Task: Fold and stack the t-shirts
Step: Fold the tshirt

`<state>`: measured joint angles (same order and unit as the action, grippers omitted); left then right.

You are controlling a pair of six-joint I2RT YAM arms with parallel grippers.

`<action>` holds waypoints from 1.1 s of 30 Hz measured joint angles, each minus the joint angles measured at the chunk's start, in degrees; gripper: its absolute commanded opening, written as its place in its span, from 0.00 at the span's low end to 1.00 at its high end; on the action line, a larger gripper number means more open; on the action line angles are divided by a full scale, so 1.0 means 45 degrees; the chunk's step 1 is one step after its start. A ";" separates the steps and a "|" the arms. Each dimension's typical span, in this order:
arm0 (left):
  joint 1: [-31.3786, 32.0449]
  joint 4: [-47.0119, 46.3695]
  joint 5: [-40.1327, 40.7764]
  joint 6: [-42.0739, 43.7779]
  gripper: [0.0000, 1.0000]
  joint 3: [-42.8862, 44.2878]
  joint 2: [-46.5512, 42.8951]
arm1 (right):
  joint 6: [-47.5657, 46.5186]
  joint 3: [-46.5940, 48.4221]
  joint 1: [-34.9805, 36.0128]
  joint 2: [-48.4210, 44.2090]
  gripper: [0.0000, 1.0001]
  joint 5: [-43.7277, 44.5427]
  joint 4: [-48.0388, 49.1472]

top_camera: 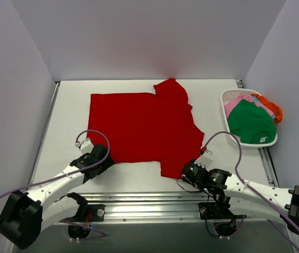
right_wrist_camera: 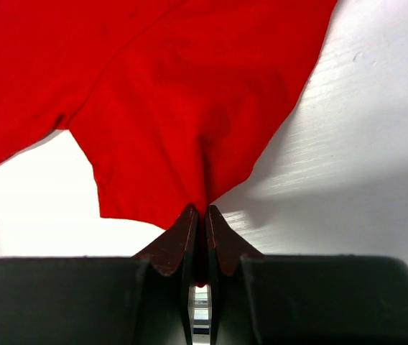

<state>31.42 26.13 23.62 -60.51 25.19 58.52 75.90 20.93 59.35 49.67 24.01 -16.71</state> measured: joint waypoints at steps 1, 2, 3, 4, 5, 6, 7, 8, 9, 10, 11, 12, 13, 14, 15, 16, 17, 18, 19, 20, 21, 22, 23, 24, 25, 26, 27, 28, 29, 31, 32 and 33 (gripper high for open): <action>0.0024 -0.0126 0.0223 -0.0126 0.88 -0.0068 0.0330 | -0.0039 0.0010 0.0000 -0.0092 0.00 0.0068 -0.0087; 0.0039 -0.0413 0.0272 -0.0262 0.88 0.0044 0.0491 | -0.0092 0.0029 0.0000 -0.0185 0.00 0.0141 -0.0160; 0.0078 -0.0763 0.0321 -0.0427 0.88 0.0083 0.0719 | -0.0141 0.0049 0.0000 -0.0287 0.00 0.0194 -0.0204; 0.0131 -0.0889 0.0510 -0.0559 0.88 0.0170 0.0981 | -0.0180 0.0068 0.0000 -0.0384 0.00 0.0257 -0.0253; 0.0189 -0.1069 0.0612 -0.0699 0.88 0.0233 0.1132 | -0.0209 0.0083 0.0000 -0.0481 0.00 0.0296 -0.0296; 0.0214 -0.1258 0.0719 -0.0855 0.88 0.0238 0.1248 | -0.0248 0.0107 0.0000 -0.0563 0.00 0.0330 -0.0350; 0.0248 -0.1365 0.0831 -0.0986 0.88 0.0248 0.1331 | -0.0282 0.0131 0.0000 -0.0661 0.00 0.0379 -0.0389; 0.0257 -0.1477 0.0952 -0.1151 0.87 0.0248 0.1404 | -0.0306 0.0146 0.0000 -0.0748 0.00 0.0403 -0.0427; 0.0257 -0.1583 0.1059 -0.1277 0.87 0.0257 0.1491 | -0.0350 0.0160 0.0000 -0.0835 0.00 0.0437 -0.0466; 0.0257 -0.1622 0.1141 -0.1394 0.87 0.0311 0.1603 | -0.0379 0.0175 0.0000 -0.0937 0.00 0.0481 -0.0510; 0.0257 -0.1676 0.1209 -0.1472 0.86 0.0379 0.1744 | -0.0408 0.0185 0.0000 -0.1039 0.00 0.0510 -0.0568; 0.0262 -0.1719 0.1297 -0.1530 0.84 0.0466 0.1914 | -0.0447 0.0189 0.0000 -0.1156 0.00 0.0578 -0.0646; 0.0262 -0.1763 0.1375 -0.1574 0.82 0.0559 0.2079 | -0.0476 0.0199 0.0000 -0.1282 0.00 0.0627 -0.0748; 0.0262 -0.1787 0.1404 -0.1637 0.78 0.0646 0.2239 | -0.0495 0.0204 0.0000 -0.1413 0.00 0.0685 -0.0869; 0.0267 -0.1846 0.1462 -0.1700 0.69 0.0704 0.2385 | -0.0500 0.0219 0.0000 -0.1549 0.00 0.0733 -0.0986; 0.0282 -0.1953 0.1511 -0.1753 0.67 0.0738 0.2516 | -0.0515 0.0248 0.0000 -0.1710 0.00 0.0816 -0.1137; 0.0296 -0.2069 0.1545 -0.1768 0.63 0.0743 0.2671 | -0.0525 0.0257 0.0000 -0.1846 0.00 0.0874 -0.1234; 0.0335 -0.2166 0.1603 -0.1783 0.61 0.0797 0.2832 | -0.0534 0.0257 0.0000 -0.1977 0.00 0.0923 -0.1302; 0.0350 -0.2331 0.1613 -0.1807 0.53 0.0855 0.3007 | -0.0534 0.0257 0.0000 -0.2089 0.00 0.0957 -0.1365; 0.0364 -0.2535 0.1608 -0.1836 0.50 0.0933 0.3259 | -0.0534 0.0257 0.0000 -0.2161 0.00 0.0976 -0.1433; 0.0374 -0.2715 0.1656 -0.1851 0.46 0.1020 0.3507 | -0.0534 0.0262 0.0000 -0.2195 0.00 0.1005 -0.1496; 0.0379 -0.2919 0.1632 -0.1855 0.37 0.1122 0.3745 | -0.0534 0.0262 0.0000 -0.2220 0.00 0.1030 -0.1554; 0.0389 -0.3147 0.1632 -0.1885 0.33 0.1209 0.4007 | -0.0534 0.0262 0.0000 -0.2220 0.00 0.1054 -0.1603; 0.0398 -0.3366 0.1608 -0.1899 0.28 0.1277 0.4235 | -0.0534 0.0272 0.0000 -0.2220 0.00 0.1069 -0.1666; 0.0408 -0.3628 0.1564 -0.1957 0.19 0.1355 0.4454 | -0.0534 0.0282 0.0000 -0.2220 0.00 0.1088 -0.1715; 0.0413 -0.3818 0.1520 -0.2006 0.17 0.1384 0.4595 | -0.0529 0.0291 0.0000 -0.2220 0.00 0.1122 -0.1739; 0.0418 -0.3949 0.1477 -0.2035 0.15 0.1389 0.4677 | -0.0525 0.0311 0.0000 -0.2200 0.00 0.1151 -0.1778; 0.0418 -0.4031 0.1404 -0.2040 0.11 0.1394 0.4682 | -0.0520 0.0330 0.0000 -0.2166 0.00 0.1161 -0.1797; 0.0423 -0.4036 0.1355 -0.2074 0.08 0.1394 0.4653 | -0.0510 0.0345 0.0000 -0.2142 0.00 0.1171 -0.1807; 0.0442 -0.3886 0.1239 -0.2084 0.07 0.1389 0.4522 | -0.0491 0.0393 0.0000 -0.2093 0.00 0.1219 -0.1831; 0.0481 -0.3682 0.1190 -0.2079 0.07 0.1379 0.4371 | -0.0491 0.0408 0.0000 -0.2069 0.00 0.1253 -0.1831; 0.0525 -0.3347 0.1107 -0.2064 0.07 0.1355 0.4172 | -0.0491 0.0423 0.0000 -0.2040 0.00 0.1273 -0.1841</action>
<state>33.78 11.07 28.60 -69.80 31.29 77.30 73.69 22.83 59.35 40.49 29.74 -24.99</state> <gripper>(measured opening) 0.084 0.019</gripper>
